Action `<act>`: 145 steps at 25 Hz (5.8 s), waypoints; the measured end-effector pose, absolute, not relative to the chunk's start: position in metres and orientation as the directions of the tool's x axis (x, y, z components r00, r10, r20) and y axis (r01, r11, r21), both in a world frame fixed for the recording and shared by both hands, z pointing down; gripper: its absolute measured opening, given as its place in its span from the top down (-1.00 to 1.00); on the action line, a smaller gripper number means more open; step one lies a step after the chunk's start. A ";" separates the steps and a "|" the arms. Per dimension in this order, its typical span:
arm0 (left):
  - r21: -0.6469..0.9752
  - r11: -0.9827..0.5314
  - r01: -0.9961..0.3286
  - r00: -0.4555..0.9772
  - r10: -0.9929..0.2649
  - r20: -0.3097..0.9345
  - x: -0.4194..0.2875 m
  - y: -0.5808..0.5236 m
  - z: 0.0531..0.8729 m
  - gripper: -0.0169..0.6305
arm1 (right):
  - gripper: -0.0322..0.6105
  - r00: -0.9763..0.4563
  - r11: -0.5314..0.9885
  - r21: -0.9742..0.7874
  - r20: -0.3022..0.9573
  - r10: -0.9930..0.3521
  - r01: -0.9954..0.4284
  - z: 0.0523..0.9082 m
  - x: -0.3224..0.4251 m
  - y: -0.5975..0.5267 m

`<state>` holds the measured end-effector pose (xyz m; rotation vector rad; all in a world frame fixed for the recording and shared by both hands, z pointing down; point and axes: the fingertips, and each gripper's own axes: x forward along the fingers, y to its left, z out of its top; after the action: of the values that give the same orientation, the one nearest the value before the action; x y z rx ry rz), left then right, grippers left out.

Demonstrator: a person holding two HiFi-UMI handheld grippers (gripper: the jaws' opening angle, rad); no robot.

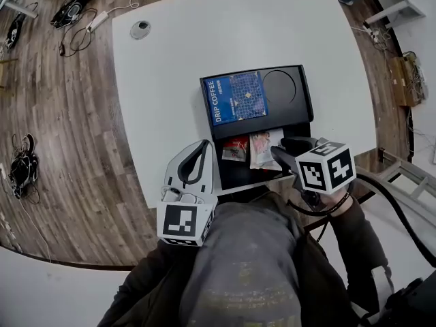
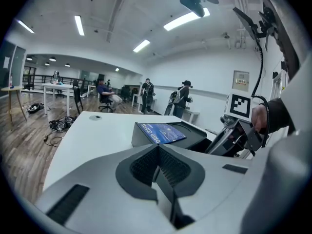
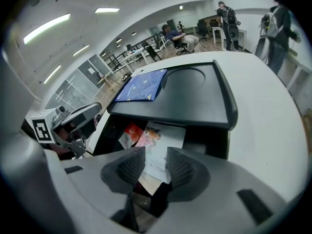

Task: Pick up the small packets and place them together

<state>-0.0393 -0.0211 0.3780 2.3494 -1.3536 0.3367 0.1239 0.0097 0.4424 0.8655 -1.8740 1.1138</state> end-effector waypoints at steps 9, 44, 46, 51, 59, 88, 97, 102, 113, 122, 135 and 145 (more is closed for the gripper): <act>0.244 -0.412 -0.878 0.479 -0.778 0.408 -0.053 -0.030 0.377 0.94 | 0.47 -0.410 0.261 -0.356 0.891 -0.194 -0.897 0.436 0.143 -0.004; 0.243 -0.407 -0.881 0.474 -0.774 0.421 -0.051 -0.026 0.380 0.94 | 0.89 -0.469 0.407 -0.366 0.863 -0.187 -0.837 0.438 0.119 0.011; 0.243 -0.406 -0.881 0.473 -0.774 0.420 -0.051 -0.027 0.381 0.94 | 0.88 -0.483 0.385 -0.393 0.859 -0.169 -0.835 0.440 0.120 0.012; 0.243 -0.405 -0.881 0.472 -0.777 0.416 -0.050 -0.028 0.377 0.94 | 0.46 -0.458 0.425 -0.375 0.882 -0.110 -0.824 0.445 0.113 0.015; 0.246 -0.391 -0.887 0.461 -0.780 0.423 -0.053 -0.030 0.377 0.94 | 0.44 -0.384 0.567 -0.269 0.919 -0.091 -0.779 0.458 0.098 0.016; 0.180 -0.414 -0.892 0.451 -0.818 0.357 -0.046 0.015 0.345 0.94 | 0.85 -0.538 0.716 -0.181 0.785 -0.308 -0.674 0.340 0.102 0.005; 0.178 -0.300 -0.937 0.347 -0.859 0.376 -0.076 -0.007 0.349 0.94 | 0.84 -0.448 0.755 -0.062 0.836 -0.318 -0.653 0.345 0.114 -0.083; 0.192 -0.273 -0.943 0.328 -0.860 0.391 -0.079 -0.015 0.358 0.94 | 0.72 -0.400 0.790 -0.019 0.870 -0.289 -0.612 0.365 0.111 -0.094; 0.192 -0.302 -0.934 0.355 -0.849 0.391 -0.063 -0.016 0.357 0.94 | 0.72 -0.522 0.748 -0.070 0.758 -0.390 -0.660 0.324 0.119 -0.088; 0.177 -0.382 -0.907 0.421 -0.818 0.392 -0.040 0.000 0.351 0.94 | 0.72 -0.599 0.725 -0.266 0.763 -0.245 -0.636 0.351 0.116 -0.010; 0.189 -0.400 -0.897 0.442 -0.793 0.419 -0.040 0.000 0.363 0.94 | 0.39 -0.533 0.575 -0.389 0.841 -0.099 -0.720 0.426 0.109 0.011; 0.211 -0.375 -0.903 0.430 -0.795 0.428 -0.056 -0.008 0.371 0.94 | 0.39 -0.417 0.595 -0.302 0.907 -0.062 -0.745 0.453 0.102 0.017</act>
<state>-0.0557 -0.0084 0.3706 2.2771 -1.4402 0.3574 0.1019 0.0169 0.4535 0.6504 -1.8608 0.8900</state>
